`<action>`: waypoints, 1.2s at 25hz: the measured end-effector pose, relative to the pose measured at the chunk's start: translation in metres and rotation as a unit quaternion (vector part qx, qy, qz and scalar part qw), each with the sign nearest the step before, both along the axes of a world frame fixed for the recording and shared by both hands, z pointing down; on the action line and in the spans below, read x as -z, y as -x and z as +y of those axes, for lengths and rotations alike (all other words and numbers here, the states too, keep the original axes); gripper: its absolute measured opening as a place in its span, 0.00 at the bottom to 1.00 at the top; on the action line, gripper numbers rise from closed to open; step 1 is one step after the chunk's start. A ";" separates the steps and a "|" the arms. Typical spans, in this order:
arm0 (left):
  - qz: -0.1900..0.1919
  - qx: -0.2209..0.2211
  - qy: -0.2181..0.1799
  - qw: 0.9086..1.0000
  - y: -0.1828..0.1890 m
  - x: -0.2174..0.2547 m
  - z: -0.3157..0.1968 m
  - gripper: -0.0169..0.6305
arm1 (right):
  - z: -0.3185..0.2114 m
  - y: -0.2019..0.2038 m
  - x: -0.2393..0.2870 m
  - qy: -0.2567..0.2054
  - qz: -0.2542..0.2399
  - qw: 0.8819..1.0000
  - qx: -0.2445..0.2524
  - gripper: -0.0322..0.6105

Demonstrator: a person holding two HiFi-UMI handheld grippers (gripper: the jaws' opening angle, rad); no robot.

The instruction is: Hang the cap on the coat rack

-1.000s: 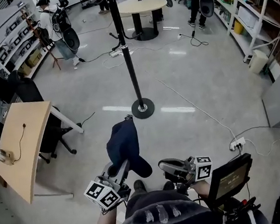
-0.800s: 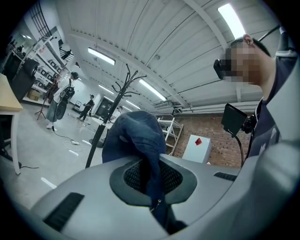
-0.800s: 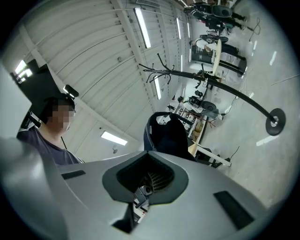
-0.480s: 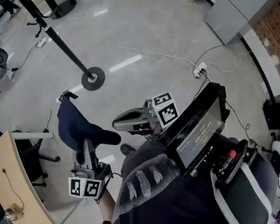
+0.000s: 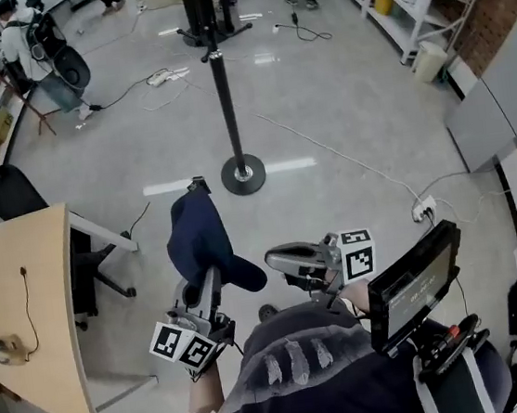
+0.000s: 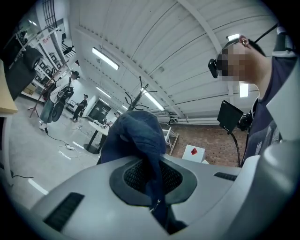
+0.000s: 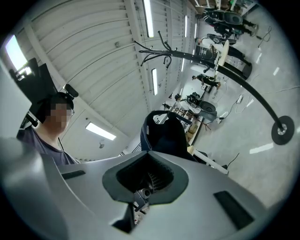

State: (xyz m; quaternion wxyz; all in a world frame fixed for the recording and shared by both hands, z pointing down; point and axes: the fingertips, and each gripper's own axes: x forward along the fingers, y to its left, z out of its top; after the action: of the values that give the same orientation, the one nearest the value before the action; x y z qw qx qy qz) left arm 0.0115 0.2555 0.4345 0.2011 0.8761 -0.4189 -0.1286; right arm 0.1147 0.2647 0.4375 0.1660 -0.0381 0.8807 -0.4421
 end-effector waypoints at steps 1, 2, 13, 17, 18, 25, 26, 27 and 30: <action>-0.001 0.002 0.003 1.000 0.003 0.001 0.002 0.06 | 0.001 0.004 -0.001 0.008 -0.001 1.000 0.001 0.06; -0.002 0.007 0.003 1.000 0.008 0.001 0.003 0.06 | 0.002 0.009 -0.001 0.012 -0.001 1.000 0.006 0.06; 0.021 0.056 0.003 0.998 0.067 -0.018 -0.011 0.06 | -0.018 0.071 -0.025 0.023 0.020 0.998 0.063 0.06; 0.011 0.065 0.011 0.998 0.068 -0.033 -0.032 0.06 | -0.038 0.074 -0.043 0.037 0.011 0.996 0.076 0.06; 0.008 0.068 0.011 0.998 0.068 -0.032 -0.042 0.06 | -0.048 0.073 -0.044 0.038 0.008 0.996 0.077 0.06; -0.013 0.074 0.005 0.997 0.056 0.000 -0.116 0.06 | -0.120 0.057 -0.025 0.033 -0.021 0.996 0.077 0.06; -0.016 0.076 0.003 0.997 0.049 0.003 -0.125 0.06 | -0.128 0.049 -0.026 0.035 -0.023 0.996 0.079 0.06; -0.019 0.079 0.001 0.997 0.042 0.006 -0.133 0.06 | -0.134 0.041 -0.028 0.039 -0.025 0.996 0.081 0.06; -0.028 0.085 0.001 0.996 0.021 0.009 -0.157 0.06 | -0.151 0.016 -0.032 0.046 -0.025 0.995 0.088 0.06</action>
State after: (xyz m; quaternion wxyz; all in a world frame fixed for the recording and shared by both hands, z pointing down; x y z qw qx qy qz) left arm -0.0098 0.0984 0.4259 0.1784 0.8406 -0.4971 -0.1201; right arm 0.0989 0.1134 0.4693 0.1461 0.0432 0.8552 -0.4955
